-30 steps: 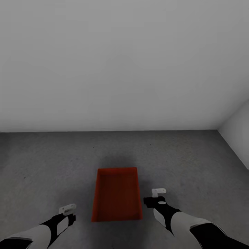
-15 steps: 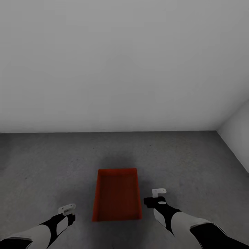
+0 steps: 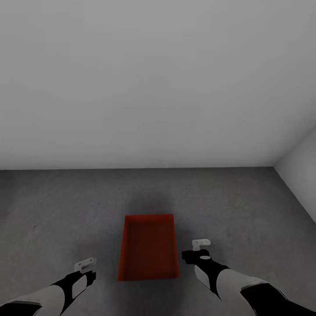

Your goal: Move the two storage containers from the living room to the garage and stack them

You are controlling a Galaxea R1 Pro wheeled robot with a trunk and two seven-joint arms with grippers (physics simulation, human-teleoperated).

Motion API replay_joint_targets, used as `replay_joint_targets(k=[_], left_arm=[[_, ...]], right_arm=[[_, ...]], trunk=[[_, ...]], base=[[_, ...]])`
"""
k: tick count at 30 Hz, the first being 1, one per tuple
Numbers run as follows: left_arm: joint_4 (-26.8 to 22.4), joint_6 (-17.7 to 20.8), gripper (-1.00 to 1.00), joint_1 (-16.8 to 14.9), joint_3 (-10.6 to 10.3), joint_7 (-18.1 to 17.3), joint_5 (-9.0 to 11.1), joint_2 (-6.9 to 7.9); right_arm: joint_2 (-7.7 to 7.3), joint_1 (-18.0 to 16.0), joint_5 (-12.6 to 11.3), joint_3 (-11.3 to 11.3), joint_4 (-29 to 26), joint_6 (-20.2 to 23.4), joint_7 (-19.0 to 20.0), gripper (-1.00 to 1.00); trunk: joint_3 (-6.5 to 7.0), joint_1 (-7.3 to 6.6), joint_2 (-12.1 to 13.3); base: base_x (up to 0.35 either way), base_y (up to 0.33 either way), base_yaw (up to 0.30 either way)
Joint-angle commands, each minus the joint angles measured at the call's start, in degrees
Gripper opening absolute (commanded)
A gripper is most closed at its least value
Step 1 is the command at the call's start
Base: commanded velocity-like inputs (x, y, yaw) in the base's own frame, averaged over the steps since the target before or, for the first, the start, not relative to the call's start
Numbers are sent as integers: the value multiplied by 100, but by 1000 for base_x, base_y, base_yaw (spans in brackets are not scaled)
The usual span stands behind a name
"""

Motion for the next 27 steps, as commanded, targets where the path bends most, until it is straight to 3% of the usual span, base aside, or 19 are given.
replay_joint_targets(k=[1,9,18,22,27], left_arm=[[0,17,100,-3,-49,14,40,-2],[-1,14,100,-3,-49,14,39,-13],[-1,24,100,-3,-49,14,43,-15],[2,39,100,-3,-49,14,41,-13],[0,38,100,33,-49,14,40,-11]], right_arm=[[2,-7,-58,48,16,-31,-12,100],[-30,55,-44,55,36,31,-24,100],[-242,426,-38,65,53,99,-19,100],[-433,534,-44,65,56,115,-14,100],[-591,1018,-53,65,57,121,-26,100]], trunk=[[15,-22,39],[159,-198,360],[320,-396,721],[392,-484,881],[482,-593,1082]], base=[[0,0,0],[0,0,0],[0,0,0],[0,0,0],[0,0,0]])
